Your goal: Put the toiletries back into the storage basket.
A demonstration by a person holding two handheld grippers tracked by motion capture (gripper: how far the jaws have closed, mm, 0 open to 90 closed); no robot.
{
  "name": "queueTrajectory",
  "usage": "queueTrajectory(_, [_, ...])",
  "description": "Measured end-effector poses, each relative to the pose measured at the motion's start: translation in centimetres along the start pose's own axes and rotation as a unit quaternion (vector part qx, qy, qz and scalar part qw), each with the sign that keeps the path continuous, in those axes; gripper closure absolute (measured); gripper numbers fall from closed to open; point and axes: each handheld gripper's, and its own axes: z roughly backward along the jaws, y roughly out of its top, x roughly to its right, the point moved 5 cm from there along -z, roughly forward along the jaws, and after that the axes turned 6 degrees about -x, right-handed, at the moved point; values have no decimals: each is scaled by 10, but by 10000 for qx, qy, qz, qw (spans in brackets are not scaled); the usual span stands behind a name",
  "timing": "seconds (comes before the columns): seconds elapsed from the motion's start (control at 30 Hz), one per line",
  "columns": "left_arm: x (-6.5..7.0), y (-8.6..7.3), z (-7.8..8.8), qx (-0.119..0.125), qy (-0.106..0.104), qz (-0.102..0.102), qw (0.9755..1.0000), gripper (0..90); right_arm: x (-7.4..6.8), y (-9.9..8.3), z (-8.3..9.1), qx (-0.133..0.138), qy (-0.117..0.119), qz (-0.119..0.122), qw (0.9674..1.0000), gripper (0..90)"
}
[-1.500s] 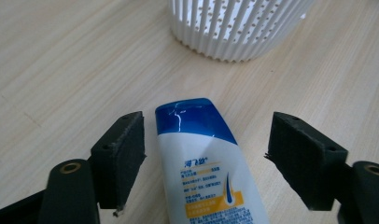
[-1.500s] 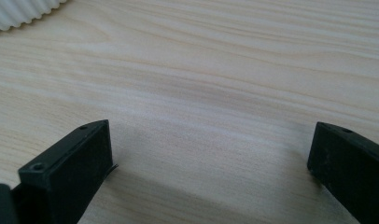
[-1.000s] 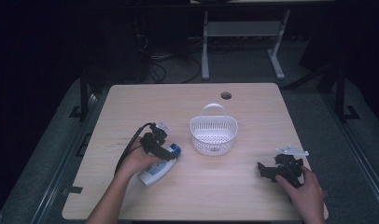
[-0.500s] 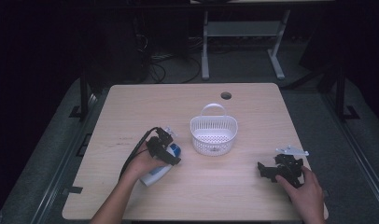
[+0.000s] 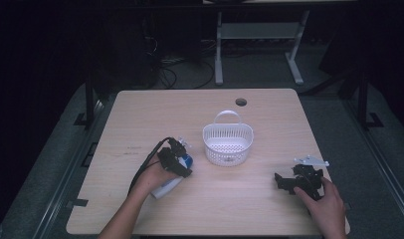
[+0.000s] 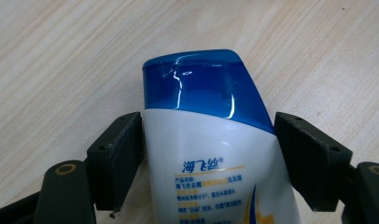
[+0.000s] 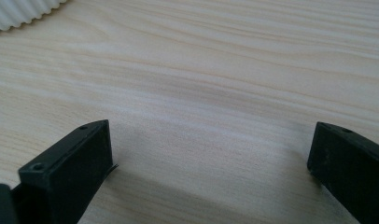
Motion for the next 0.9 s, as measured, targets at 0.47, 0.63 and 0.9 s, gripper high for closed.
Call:
queueTrajectory(0.47, [1,1,2,-78,38,35,10000,352,0,0,0,0,0,0,10000,0])
queueTrajectory(0.63, [1,0,3,-27,-62,46,10000,356,0,0,0,0,0,0,10000,0])
queueTrajectory(0.9, [-6,-1,17,366,-361,121,9986,357,0,0,0,0,0,-2,10000,0])
